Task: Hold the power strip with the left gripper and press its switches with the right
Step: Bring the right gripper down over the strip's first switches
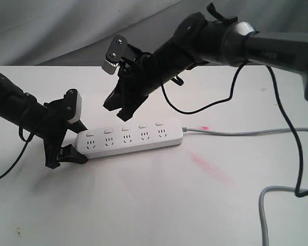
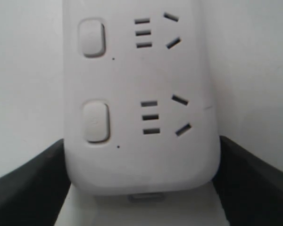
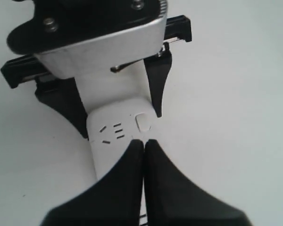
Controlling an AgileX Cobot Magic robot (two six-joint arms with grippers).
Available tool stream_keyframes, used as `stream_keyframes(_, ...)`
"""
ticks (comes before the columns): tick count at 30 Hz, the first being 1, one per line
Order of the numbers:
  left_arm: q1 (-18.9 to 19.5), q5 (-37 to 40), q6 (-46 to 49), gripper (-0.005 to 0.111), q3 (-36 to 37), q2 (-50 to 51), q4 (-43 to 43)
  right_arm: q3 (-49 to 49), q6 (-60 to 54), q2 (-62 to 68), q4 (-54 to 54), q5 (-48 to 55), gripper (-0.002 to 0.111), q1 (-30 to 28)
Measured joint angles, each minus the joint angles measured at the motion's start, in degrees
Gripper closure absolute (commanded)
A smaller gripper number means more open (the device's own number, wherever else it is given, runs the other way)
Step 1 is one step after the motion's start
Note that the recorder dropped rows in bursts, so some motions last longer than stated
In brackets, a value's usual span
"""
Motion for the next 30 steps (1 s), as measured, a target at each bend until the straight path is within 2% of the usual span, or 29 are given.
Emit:
stream_keyframes(2,0.0,0.0,0.0,0.06,0.0,0.0,0.0,-3.48,0.0,2.1,0.1,0.82,0.098,0.0)
stream_keyframes(7,0.0,0.0,0.0,0.06,0.0,0.0,0.0,-8.1,0.0,5.49,-0.01,0.84,0.07,0.24)
stream_keyframes(11,0.0,0.0,0.0,0.06,0.0,0.0,0.0,-8.44,0.0,7.27,-0.21,-0.25,0.058,1.13)
stream_keyframes(30,0.0,0.0,0.1,0.06,0.0,0.0,0.0,-8.44,-1.61,12.85,2.6,-10.27,0.056,5.1)
